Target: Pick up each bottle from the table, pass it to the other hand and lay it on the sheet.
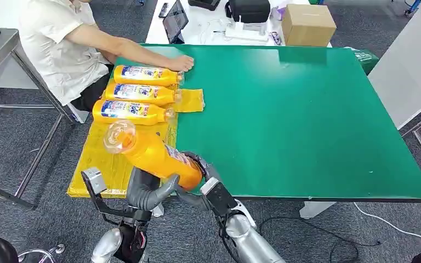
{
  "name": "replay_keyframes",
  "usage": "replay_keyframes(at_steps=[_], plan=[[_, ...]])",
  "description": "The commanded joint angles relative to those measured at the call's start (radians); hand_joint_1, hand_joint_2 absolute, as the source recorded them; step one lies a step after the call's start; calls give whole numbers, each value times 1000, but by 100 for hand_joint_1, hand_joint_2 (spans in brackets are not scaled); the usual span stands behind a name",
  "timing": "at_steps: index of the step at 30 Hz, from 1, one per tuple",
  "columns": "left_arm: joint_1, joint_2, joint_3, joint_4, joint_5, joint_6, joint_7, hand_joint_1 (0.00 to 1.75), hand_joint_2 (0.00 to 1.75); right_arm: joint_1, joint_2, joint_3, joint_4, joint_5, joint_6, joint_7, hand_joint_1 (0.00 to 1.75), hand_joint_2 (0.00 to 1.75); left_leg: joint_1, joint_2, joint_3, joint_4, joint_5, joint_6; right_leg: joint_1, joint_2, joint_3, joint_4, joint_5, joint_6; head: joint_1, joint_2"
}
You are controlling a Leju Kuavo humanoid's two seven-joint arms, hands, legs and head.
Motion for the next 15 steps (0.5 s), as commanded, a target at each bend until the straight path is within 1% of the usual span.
replay_keyframes(at_steps=[1, 2, 3, 4, 7, 9, 10, 11, 13, 15], plan=[[-81, -3, -30, 100, 43, -45, 4, 175, 175, -42, 1, 87, 103, 33, 10, 6, 175, 175, 0, -1, 3, -1, 0, 1, 0, -2, 3, -1, -1, -2, 0, 0], [-82, -3, -30, 102, 44, -49, 4, 175, 175, -43, 1, 94, 106, 38, 6, 6, 175, 175, 0, 0, 8, -1, -2, 3, 1, -3, 9, -2, -2, -4, 0, 0], [-84, -3, -36, 102, 50, -66, 5, 175, 175, -44, 6, 102, 111, 38, 7, 6, 175, 175, 0, 0, 5, -1, -1, 2, 1, -2, 5, -1, -1, -3, 0, 0], [-84, -3, -35, 103, 56, -74, 6, 175, 175, -45, 5, 108, 113, 39, 3, 6, 175, 175, 0, 0, 6, -1, -1, 2, 1, -2, 7, -2, -2, -3, 0, 0], [-85, 2, -40, 107, 64, -99, 7, 175, 175, -49, 8, 125, 125, 41, 1, 6, 175, 175, 0, -1, 3, -1, -1, 1, 1, -2, 4, -1, -1, -2, 0, 0], [-85, 2, -39, 107, 63, -102, 6, 175, 175, -49, 7, 132, 129, 43, -4, 6, 175, 175, 1, 0, 8, -1, -2, 2, 2, -3, 8, -2, -2, -4, 0, 0], [-86, 2, -39, 108, 63, -104, 6, 175, 175, -49, 7, 134, 129, 44, -6, 6, 175, 175, 0, 0, 3, -1, 0, 1, 0, -1, 3, -1, -1, -2, -1, 0], [-87, 3, -41, 110, 62, -108, 8, 175, 175, -51, 6, 140, 131, 44, -11, 6, 175, 175, 0, 0, 5, -1, -1, 2, 1, -2, 5, -1, -1, -3, 0, 0], [-88, 4, -42, 110, 61, -110, 8, 175, 175, -51, 6, 140, 132, 44, -12, 6, 175, 175, 0, 0, 2, -1, 0, 1, 0, -2, 2, -1, -1, -2, 0, 0], [-88, 4, -42, 110, 61, -110, 8, 175, 175, -51, 6, 140, 132, 44, -12, 6, 175, 175, 0, -1, 3, 0, -1, 1, 1, -2, 4, -1, -1, -2, 0, 0]])
